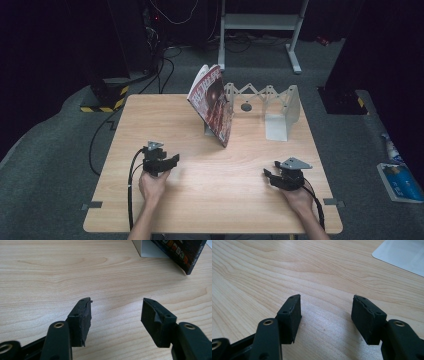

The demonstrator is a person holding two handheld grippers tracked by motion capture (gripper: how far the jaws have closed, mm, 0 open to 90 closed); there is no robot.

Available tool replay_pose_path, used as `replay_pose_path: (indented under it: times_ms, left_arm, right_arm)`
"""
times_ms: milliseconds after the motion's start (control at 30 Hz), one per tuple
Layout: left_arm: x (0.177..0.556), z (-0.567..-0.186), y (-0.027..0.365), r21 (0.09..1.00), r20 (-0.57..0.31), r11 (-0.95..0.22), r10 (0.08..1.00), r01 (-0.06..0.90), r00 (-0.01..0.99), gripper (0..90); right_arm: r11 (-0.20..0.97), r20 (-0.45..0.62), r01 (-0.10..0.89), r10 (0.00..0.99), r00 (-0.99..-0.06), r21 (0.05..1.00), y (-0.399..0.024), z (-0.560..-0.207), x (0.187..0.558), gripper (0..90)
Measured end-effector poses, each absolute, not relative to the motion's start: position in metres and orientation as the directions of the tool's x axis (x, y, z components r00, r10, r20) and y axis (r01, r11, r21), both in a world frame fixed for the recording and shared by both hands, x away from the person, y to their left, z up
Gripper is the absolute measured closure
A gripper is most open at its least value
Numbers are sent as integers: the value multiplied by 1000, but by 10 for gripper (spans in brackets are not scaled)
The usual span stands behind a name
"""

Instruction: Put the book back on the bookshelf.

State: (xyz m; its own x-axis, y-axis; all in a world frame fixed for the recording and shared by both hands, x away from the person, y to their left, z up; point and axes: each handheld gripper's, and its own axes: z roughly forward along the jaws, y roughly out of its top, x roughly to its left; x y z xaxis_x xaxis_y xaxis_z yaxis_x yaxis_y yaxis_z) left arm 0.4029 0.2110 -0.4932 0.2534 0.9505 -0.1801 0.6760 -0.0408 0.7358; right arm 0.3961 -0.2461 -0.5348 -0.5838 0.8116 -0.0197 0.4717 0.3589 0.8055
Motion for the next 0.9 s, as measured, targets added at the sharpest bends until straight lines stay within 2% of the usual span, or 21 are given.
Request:
replay_pose_path:
  times_ms: [467, 900]
  left_arm:
    - [407, -507, 207, 736, -157, -43, 960, 676, 233, 411]
    - [410, -518, 202, 723, -86, -96, 970, 684, 227, 408]
  right_arm:
    - [359, -19, 472, 812, -584, 805, -246, -535, 396, 411]
    - [359, -20, 472, 812, -584, 805, -246, -535, 396, 411]
